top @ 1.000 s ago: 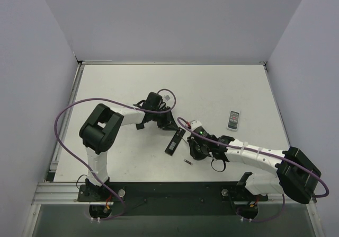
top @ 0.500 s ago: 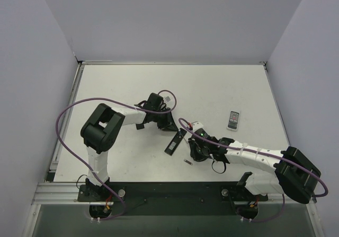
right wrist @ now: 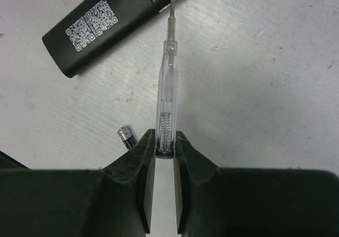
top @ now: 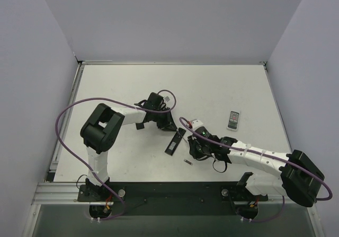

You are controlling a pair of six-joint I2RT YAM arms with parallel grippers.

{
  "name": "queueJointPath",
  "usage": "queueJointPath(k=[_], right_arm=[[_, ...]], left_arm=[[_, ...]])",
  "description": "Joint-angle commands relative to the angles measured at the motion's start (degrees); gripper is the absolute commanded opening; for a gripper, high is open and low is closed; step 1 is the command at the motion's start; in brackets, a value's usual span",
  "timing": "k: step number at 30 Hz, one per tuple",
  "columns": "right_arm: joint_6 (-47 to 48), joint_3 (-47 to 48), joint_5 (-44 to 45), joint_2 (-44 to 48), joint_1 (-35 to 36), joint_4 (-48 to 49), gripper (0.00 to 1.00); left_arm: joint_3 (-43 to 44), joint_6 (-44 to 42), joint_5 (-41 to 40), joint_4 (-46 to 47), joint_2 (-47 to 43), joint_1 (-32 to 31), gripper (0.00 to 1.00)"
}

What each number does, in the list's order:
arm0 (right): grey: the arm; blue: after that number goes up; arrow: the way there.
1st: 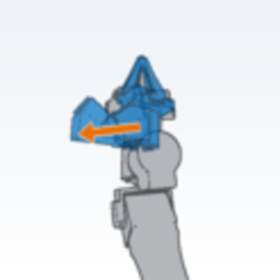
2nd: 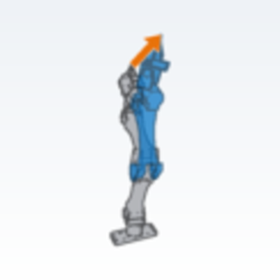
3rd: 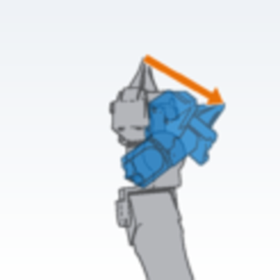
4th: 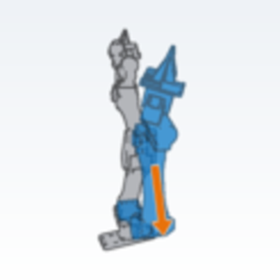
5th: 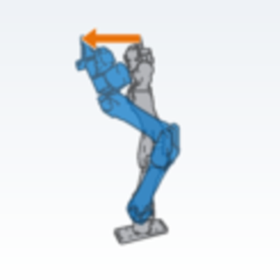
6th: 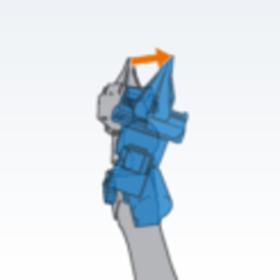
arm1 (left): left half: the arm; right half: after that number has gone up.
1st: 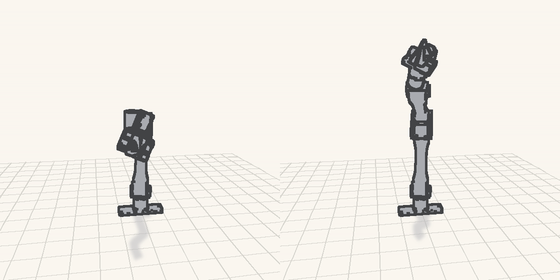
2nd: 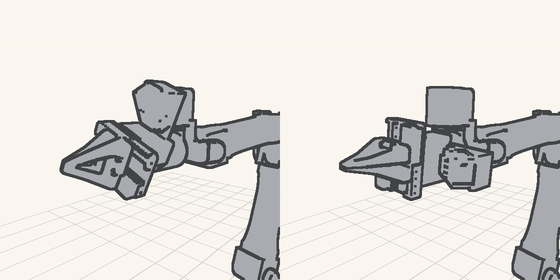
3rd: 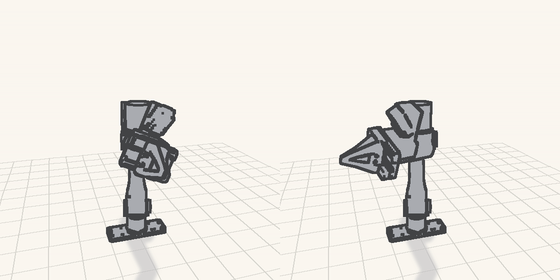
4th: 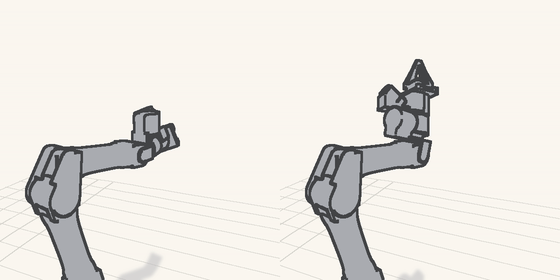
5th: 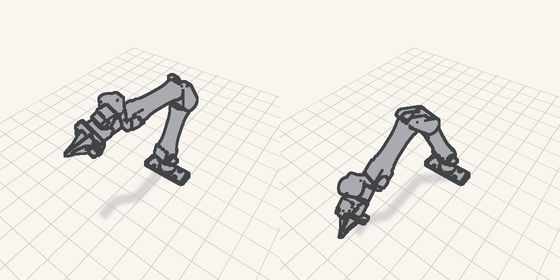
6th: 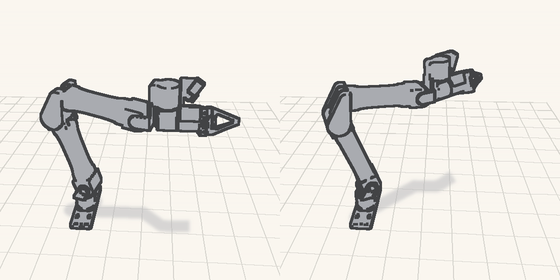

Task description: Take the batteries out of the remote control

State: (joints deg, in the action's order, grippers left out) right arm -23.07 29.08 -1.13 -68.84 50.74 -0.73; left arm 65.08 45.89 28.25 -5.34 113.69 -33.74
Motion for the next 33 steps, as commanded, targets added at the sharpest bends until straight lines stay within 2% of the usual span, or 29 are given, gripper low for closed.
queueJointPath(k=[1,17,25,28,33], right_arm=[[2.5,3.8,-1.1,2.0,0.7,-1.1,0.00],[3.4,8.7,-0.6,-0.6,1.8,-4.5,0.00],[3.6,9.7,0.9,0.9,1.6,-6.3,0.00],[3.3,9.6,2.9,1.8,1.2,-7.0,0.00],[-0.4,10.9,8.3,4.2,-3.5,-9.6,0.00]], left_arm=[[1.4,0.3,-2.7,-3.4,-2.0,0.5,0.24],[3.7,-4.1,-11.6,-13.0,-7.3,3.8,0.28],[4.8,-7.5,-20.0,-18.2,-8.8,5.0,0.28],[4.9,-7.7,-20.1,-18.7,-9.6,5.1,0.28],[4.6,-8.3,-17.4,-17.6,-13.1,5.1,0.29]])
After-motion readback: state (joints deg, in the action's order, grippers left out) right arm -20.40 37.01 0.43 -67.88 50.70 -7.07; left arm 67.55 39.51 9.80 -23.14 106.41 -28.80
